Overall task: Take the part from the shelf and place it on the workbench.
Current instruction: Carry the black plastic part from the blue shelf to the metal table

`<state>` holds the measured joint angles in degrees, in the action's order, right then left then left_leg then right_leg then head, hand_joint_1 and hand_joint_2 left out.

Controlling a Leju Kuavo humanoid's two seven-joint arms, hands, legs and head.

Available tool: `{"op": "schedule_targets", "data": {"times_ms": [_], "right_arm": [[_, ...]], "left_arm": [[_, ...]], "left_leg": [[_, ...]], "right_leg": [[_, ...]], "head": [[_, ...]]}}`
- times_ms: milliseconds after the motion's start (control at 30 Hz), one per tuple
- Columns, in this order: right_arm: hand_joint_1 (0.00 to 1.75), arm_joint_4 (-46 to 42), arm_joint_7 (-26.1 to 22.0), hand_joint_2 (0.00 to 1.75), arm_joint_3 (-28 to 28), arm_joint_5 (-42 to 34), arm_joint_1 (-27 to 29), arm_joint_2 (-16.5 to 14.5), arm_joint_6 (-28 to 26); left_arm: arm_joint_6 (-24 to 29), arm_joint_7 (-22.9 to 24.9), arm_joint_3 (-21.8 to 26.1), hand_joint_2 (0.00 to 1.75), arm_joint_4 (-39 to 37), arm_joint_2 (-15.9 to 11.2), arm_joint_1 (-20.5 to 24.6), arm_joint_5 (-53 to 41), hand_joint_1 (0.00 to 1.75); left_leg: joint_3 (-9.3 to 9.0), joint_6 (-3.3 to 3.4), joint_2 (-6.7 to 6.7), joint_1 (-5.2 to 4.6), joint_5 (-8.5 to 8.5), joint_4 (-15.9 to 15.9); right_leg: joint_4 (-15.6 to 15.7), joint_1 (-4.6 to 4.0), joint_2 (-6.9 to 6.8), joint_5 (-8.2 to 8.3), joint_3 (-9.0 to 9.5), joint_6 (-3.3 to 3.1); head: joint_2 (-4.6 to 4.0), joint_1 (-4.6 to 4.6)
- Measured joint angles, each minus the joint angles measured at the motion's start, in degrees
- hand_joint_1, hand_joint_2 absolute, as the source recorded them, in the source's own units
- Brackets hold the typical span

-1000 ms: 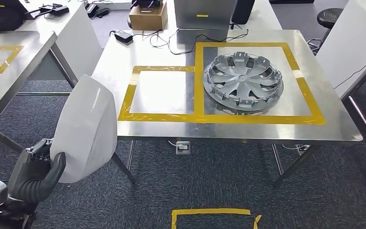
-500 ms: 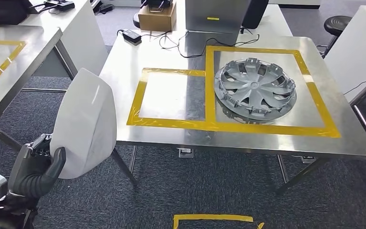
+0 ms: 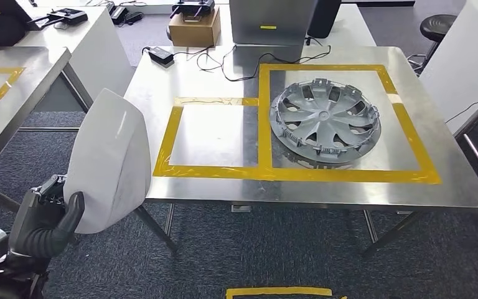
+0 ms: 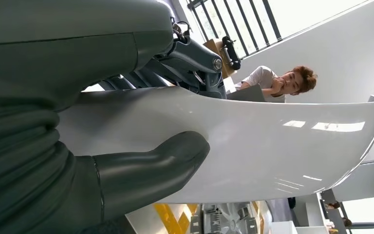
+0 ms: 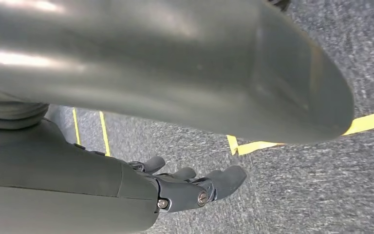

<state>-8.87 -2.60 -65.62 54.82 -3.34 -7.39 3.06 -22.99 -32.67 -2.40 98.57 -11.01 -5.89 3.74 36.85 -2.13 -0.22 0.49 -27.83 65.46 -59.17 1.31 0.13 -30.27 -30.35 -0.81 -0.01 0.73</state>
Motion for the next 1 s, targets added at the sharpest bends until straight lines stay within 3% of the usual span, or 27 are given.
{"op": "schedule_targets", "data": {"times_ms": [67, 167, 233, 267, 333, 367, 400, 433, 500, 567, 667, 733, 800, 867, 900, 933, 1000], "right_arm": [[0.0, 0.0, 0.02, 0.0, -0.19, -0.2, -0.02, -0.01, -0.08], [0.0, 0.0, 0.08, 0.0, -0.4, -0.32, -0.07, -0.07, -0.1], [0.0, 0.0, 0.04, 0.0, -0.56, -0.37, -0.22, -0.09, -0.11], [0.0, 0.0, 0.02, 0.0, -0.62, -0.39, -0.27, -0.08, -0.11], [0.0, 0.0, 0.0, 0.0, -0.7, -0.42, -0.22, -0.03, -0.12], [0.0, 0.0, 0.01, 0.0, -0.74, -0.42, -0.12, -0.01, -0.13], [0.0, 0.0, 0.01, 0.0, -0.78, -0.42, -0.03, -0.01, -0.13], [0.0, 0.0, 0.0, 0.0, -0.79, -0.42, 0.03, 0.0, -0.13], [0.0, 0.0, -0.01, 0.0, -0.8, -0.42, 0.05, 0.02, -0.13], [0.0, 0.0, -0.01, 0.0, -0.8, -0.43, 0.02, 0.0, -0.13], [0.0, 0.0, -0.1, 0.0, -0.83, -0.36, 0.07, -0.05, -0.07], [0.0, 0.0, -0.3, 0.0, -0.85, -0.26, 0.07, -0.05, 0.03], [0.0, 0.0, -0.42, 0.0, -0.85, -0.19, 0.06, -0.04, 0.1], [0.0, 0.0, -0.42, 0.0, -0.85, -0.16, 0.1, -0.04, 0.11], [0.0, 0.0, -0.42, 0.0, -0.86, -0.15, 0.12, -0.04, 0.11], [0.0, 0.0, -0.42, 0.0, -0.86, -0.15, 0.12, -0.04, 0.11], [0.0, 0.0, -0.42, 0.0, -0.87, -0.15, 0.13, -0.04, 0.11]], "left_arm": [[-0.1, 0.05, -0.05, 1.75, -0.26, 0.04, 0.48, -0.14, 1.75], [-0.39, 0.11, -0.1, 1.75, -0.63, 0.18, 0.83, -0.26, 1.75], [-0.6, 0.1, -0.11, 1.75, -0.82, 0.29, 1.02, -0.29, 1.75], [-0.66, 0.09, -0.11, 1.75, -0.93, 0.35, 1.12, -0.3, 1.75], [-0.71, 0.08, -0.11, 1.75, -1.25, 0.51, 1.26, -0.34, 1.75], [-0.72, 0.08, -0.11, 1.75, -1.43, 0.62, 1.25, -0.37, 1.75], [-0.72, 0.08, -0.11, 1.75, -1.6, 0.7, 1.25, -0.4, 1.75], [-0.73, 0.08, -0.11, 1.75, -1.73, 0.75, 1.24, -0.43, 1.75], [-0.73, 0.07, -0.11, 1.75, -1.92, 0.81, 1.24, -0.44, 1.75], [-0.73, 0.05, -0.13, 1.75, -2.03, 0.85, 1.27, -0.45, 1.75], [-0.71, -0.07, -0.17, 1.75, -2.04, 0.85, 1.22, -0.65, 1.75], [-0.63, -0.28, -0.21, 1.75, -1.97, 0.8, 1.12, -0.85, 1.75], [-0.49, -0.49, -0.24, 1.75, -1.89, 0.75, 0.82, -0.92, 1.75], [-0.31, -0.56, -0.26, 1.75, -1.85, 0.74, 0.27, -0.99, 1.75], [-0.21, -0.56, -0.27, 1.75, -1.85, 0.75, 0.03, -1.04, 1.75], [-0.11, -0.57, -0.28, 1.75, -1.84, 0.75, -0.1, -1.07, 1.75], [0.04, -0.57, -0.3, 1.75, -1.72, 0.75, -0.16, -1.13, 1.75]], "left_leg": [[-2.07, 0.6, 0.02, -0.23, 1.53, -5.01], [-2.48, 1.58, -0.14, -0.33, 0.98, -6.02], [-3.2, 2.37, -0.07, -0.1, 0.86, -6.6], [-3.55, 2.71, 0.02, -0.02, 0.75, -6.82], [-3.8, 3.15, 0.11, -0.11, 0.39, -6.81], [-3.9, 3.24, 0.08, -0.14, 0.19, -6.75], [-4.07, 3.24, 0.02, -0.16, -0.05, -6.67], [-4.35, 3.16, -0.05, -0.16, -0.31, -6.58], [-4.98, 2.8, -0.14, -0.2, -0.99, -6.38], [-5.21, 2.2, -0.25, -0.43, -1.61, -6.12], [-5.38, 1.22, -0.33, -0.59, -1.86, -6.44], [-5.07, 0.53, -0.24, -0.5, -2.87, -5.0], [-2.21, -0.01, -0.13, -0.33, -5.72, 0.98], [2.07, -0.31, -0.11, -0.17, -7.99, 8.21], [3.33, -0.34, -0.11, -0.14, -7.68, 9.72], [3.51, -0.29, -0.11, -0.12, -6.24, 9.05], [0.91, 0.08, -0.06, -0.13, -1.45, 2.06]], "right_leg": [[-0.01, -0.14, 0.05, -0.49, 0.15, 0.64], [0.29, -0.18, 0.0, -0.76, 0.2, 1.67], [-1.75, -0.15, -0.03, -1.97, -0.39, 2.25], [-4.49, -0.12, -0.02, -3.19, -1.75, 2.44], [-12.17, -0.17, -0.01, -5.9, -6.36, 2.67], [-14.96, -0.17, -0.01, -6.31, -8.38, 2.73], [-15.86, -0.17, -0.01, -5.64, -9.51, 2.74], [-14.48, -0.17, -0.02, -3.84, -9.46, 2.71], [-7.29, -0.18, -0.03, 0.8, -6.78, 2.46], [-1.86, -0.3, -0.02, 2.8, -4.48, 1.98], [-0.78, -0.38, 0.01, 2.6, -4.01, 0.99], [-0.4, -0.18, -0.01, 2.54, -3.47, 0.24], [-0.18, -0.06, -0.04, 2.29, -2.89, -0.33], [-0.18, -0.1, -0.04, 1.94, -2.55, -0.57], [-0.19, -0.11, -0.02, 1.74, -2.34, -0.59], [-0.19, -0.11, 0.01, 1.51, -2.04, -0.55], [-0.19, -0.11, 0.06, 0.96, -1.26, -0.34]], "head": [[0.0, 0.0], [0.0, -0.12], [0.0, -0.22], [0.0, -0.29], [0.01, -0.38], [0.01, -0.39], [0.01, -0.42], [0.01, -0.46], [0.01, -0.56], [-0.01, -0.61], [0.0, -0.59], [0.01, -0.4], [0.01, -0.14], [-0.01, -0.09], [-0.01, -0.09], [-0.01, -0.08], [0.0, -0.08]]}}
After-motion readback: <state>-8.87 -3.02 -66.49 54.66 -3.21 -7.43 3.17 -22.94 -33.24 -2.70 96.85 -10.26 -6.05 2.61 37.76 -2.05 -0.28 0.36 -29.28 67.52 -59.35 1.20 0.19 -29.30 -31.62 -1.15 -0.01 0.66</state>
